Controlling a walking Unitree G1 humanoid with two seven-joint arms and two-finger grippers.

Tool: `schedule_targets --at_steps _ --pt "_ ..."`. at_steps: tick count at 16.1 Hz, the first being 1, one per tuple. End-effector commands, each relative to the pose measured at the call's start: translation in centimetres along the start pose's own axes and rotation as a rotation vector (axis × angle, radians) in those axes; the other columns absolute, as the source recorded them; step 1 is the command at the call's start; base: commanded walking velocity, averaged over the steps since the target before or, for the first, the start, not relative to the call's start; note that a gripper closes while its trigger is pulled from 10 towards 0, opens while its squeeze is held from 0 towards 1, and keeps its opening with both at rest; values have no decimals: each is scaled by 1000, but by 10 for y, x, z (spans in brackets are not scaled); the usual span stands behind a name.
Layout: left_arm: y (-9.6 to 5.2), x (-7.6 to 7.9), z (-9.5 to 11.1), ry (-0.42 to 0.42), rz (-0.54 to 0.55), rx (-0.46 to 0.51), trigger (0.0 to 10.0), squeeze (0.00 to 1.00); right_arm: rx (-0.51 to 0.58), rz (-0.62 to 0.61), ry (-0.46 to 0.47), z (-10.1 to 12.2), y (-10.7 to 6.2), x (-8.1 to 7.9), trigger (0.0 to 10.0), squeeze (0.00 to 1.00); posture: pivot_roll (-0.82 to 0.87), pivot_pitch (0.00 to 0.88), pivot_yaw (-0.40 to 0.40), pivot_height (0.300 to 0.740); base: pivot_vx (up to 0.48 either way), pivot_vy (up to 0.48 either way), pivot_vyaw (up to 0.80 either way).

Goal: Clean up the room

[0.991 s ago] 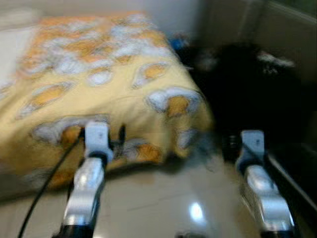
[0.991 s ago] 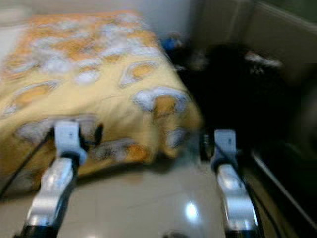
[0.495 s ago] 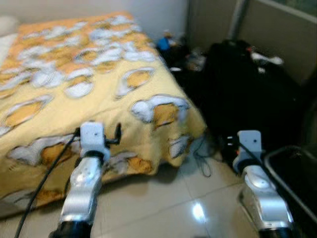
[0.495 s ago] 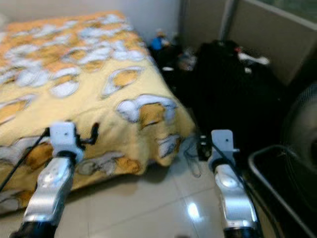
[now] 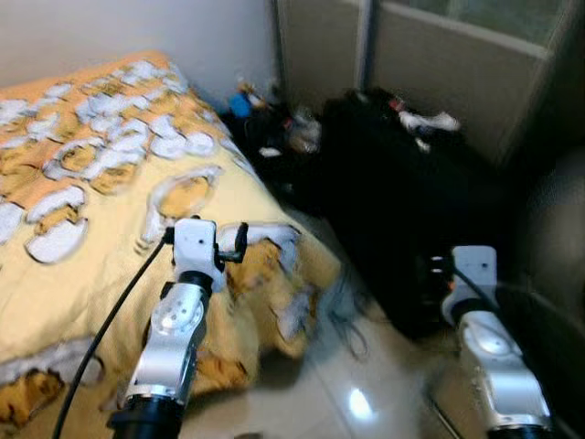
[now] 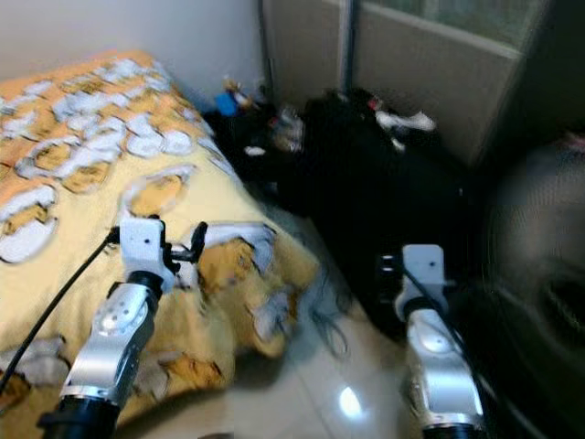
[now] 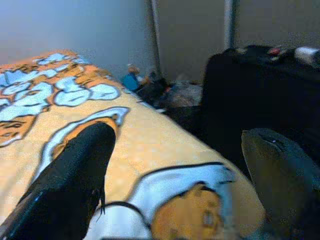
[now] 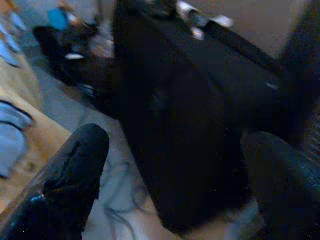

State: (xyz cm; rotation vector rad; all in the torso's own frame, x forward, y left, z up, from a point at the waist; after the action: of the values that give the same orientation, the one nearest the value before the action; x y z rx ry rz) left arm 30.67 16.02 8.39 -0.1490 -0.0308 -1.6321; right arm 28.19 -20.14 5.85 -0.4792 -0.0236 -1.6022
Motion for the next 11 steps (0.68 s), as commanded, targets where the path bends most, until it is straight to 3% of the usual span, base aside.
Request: schedule_targets --at_steps 1,5,7,9,11 --pt "2 -4 2 7 11 2 10000 443 24 20 -10 6 1 -5 10000 0 -50 0 92 740 424 0 0" --pt "6 -2 2 10 1 -2 10000 443 7 27 -3 3 1 -6 10000 0 -56 0 99 740 421 0 0" --pt "7 0 1 9 -5 -6 10000 443 14 24 1 3 1 -5 10000 0 -56 0 102 740 405 0 -619" --pt "8 -8 -5 14 86 -49 10000 424 73 50 17 11 0 -10 10000 0 -56 0 105 740 0 0 0" --pt "9 -8 -4 17 81 -40 10000 420 67 52 17 12 0 -11 10000 0 -57 0 108 740 0 0 0"
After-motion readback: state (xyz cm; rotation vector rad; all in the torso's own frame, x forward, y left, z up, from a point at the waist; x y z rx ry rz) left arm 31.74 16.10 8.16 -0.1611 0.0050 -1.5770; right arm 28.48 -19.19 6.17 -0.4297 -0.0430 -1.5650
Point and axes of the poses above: a point about 5 cm out from each wrist's last joint towards the gripper, its own y axis pointing out of the wrist towards the gripper, its own z axis along the axis of the wrist's last joint, x = y × z, the point moved 2 cm from there along y, pointing out of the wrist towards the gripper, and after that the axes turned 11 degrees about -y, right-handed, at the moved point
